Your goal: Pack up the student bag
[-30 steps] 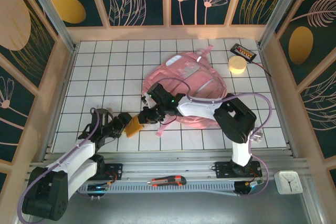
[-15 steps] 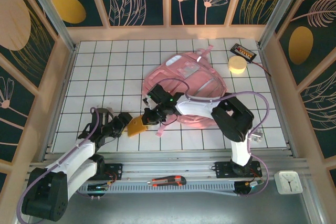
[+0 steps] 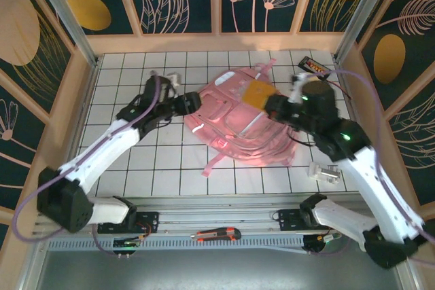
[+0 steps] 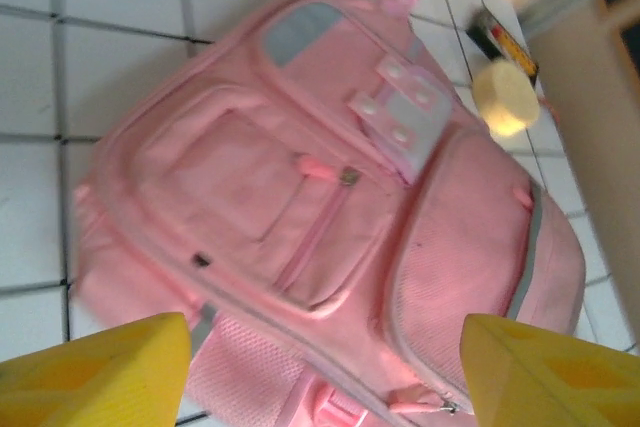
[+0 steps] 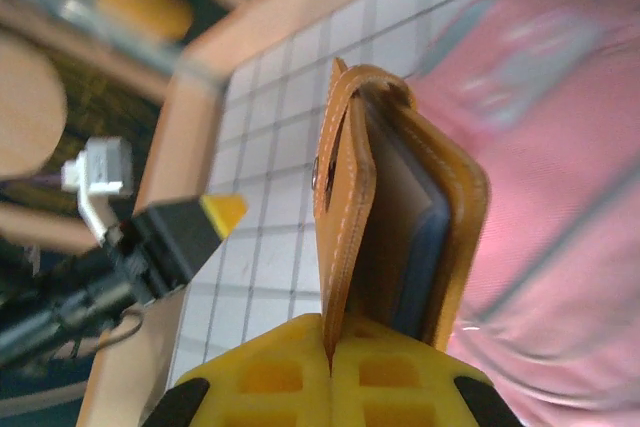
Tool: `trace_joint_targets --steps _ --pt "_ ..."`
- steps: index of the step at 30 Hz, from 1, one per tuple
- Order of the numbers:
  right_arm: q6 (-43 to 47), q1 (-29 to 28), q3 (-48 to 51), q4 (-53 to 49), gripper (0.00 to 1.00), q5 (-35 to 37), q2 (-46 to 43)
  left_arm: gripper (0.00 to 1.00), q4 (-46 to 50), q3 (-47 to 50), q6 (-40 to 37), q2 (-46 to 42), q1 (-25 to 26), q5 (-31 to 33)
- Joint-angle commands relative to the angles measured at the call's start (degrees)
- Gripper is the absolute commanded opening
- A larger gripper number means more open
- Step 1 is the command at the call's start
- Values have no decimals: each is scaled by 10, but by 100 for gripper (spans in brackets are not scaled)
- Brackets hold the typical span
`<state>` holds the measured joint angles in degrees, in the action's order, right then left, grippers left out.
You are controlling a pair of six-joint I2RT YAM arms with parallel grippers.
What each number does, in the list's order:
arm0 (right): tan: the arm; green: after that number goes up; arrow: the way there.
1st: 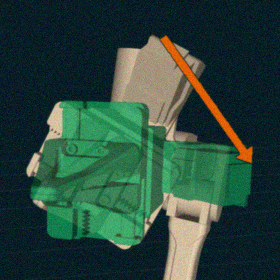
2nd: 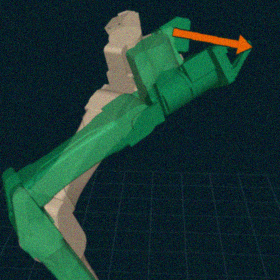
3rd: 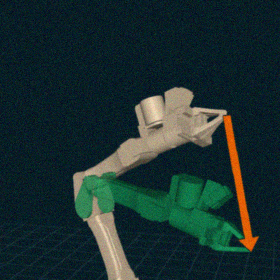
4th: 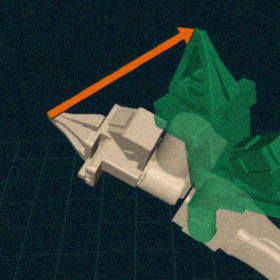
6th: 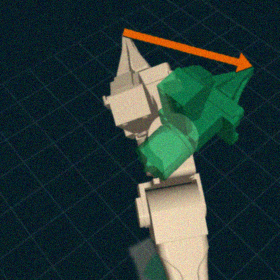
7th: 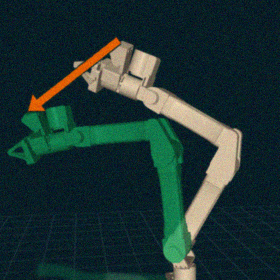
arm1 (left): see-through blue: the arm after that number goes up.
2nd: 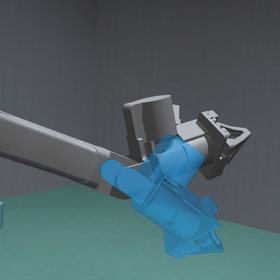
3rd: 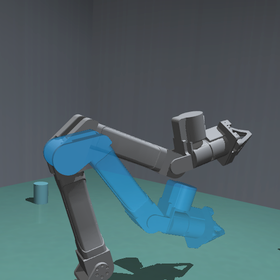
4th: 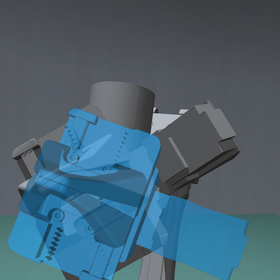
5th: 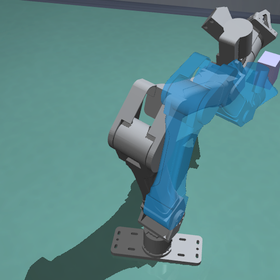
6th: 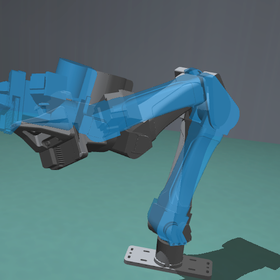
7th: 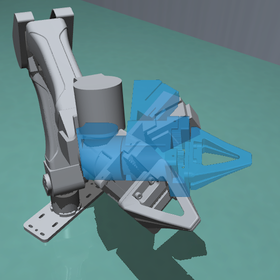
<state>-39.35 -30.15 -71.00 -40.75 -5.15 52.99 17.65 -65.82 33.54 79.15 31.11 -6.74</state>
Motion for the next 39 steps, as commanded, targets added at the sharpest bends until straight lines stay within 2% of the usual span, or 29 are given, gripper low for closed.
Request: trace_joint_targets --steps 1,6,12,14,16,22,25,30,33,35,39 --pt "-31 66 35 -173 0 110 -46 73 93 -115 -118 94 77 73" --pt "-29 118 90 -199 0 99 -107 77 211 -341 -208 278 184 146" --pt "-33 127 106 -222 0 126 -125 80 337 -585 -268 457 250 197" --pt "-33 129 108 -225 0 126 -126 80 359 -639 -273 500 261 206" --pt "-33 130 106 -227 0 126 -126 81 355 -651 -263 517 265 204" --pt "-23 133 96 -228 0 121 -125 81 378 -683 -258 567 275 267" --pt "-20 134 95 -226 0 116 -125 77 383 -693 -255 581 275 289" --pt "-21 134 107 -215 0 102 -124 75 385 -704 -249 586 276 267" --pt "-22 135 112 -211 0 100 -125 81 383 -717 -249 576 289 240" --pt "-22 135 116 -209 0 100 -126 97 379 -726 -249 571 300 216" --pt "-22 136 118 -206 0 100 -127 99 385 -739 -244 587 311 204"
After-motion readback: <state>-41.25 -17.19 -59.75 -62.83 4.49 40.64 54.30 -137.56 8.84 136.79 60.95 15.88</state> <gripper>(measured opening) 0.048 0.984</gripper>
